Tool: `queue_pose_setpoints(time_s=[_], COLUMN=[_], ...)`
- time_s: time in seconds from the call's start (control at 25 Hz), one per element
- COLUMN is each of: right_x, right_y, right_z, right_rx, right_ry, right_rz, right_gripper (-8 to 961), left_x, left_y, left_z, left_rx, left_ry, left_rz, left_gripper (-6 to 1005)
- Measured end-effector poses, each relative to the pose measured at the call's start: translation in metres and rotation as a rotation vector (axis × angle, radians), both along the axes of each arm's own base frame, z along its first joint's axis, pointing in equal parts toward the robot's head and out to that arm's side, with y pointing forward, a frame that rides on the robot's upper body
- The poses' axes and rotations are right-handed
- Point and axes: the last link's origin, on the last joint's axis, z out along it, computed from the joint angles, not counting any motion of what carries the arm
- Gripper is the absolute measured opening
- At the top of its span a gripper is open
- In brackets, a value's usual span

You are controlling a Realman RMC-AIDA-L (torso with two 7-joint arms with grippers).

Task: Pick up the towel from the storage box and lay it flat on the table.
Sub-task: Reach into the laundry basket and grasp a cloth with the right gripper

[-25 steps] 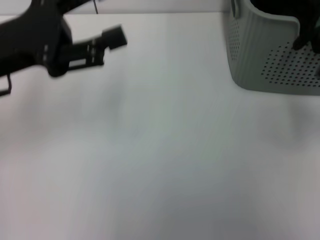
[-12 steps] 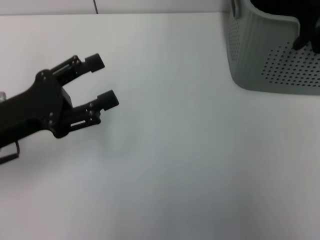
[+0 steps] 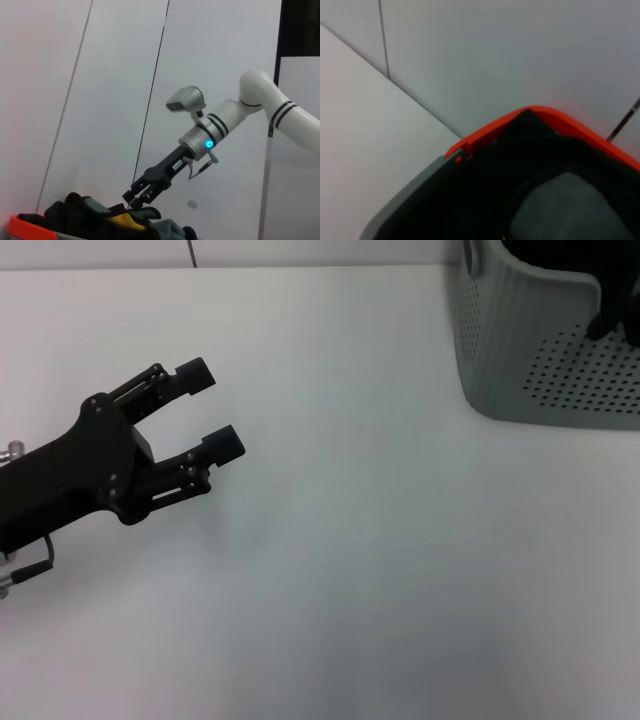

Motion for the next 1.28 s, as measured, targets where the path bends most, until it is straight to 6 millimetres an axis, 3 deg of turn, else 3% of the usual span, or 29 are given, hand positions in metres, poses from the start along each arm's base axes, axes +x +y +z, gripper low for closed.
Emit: queue_pose_setpoints(time_s=[1.0, 1.28], right_x=[0.012, 0.020], right_y=[0.016, 0.004], right_z=[-0.032, -0.033], right_rx=[-0.075, -0.037], right_ry=[-0.031, -0.030], right_rz=[-0.018, -0.004], right_gripper=[638, 504], left_x=[-0.004, -0.005], left_y=[0.003, 0.002], left_z=[-0.009, -0.009], left_rx=[-0.005, -0.003], left_ry=[0.026, 0.025], left_rz=[0.032, 0.034], left_gripper=[842, 839])
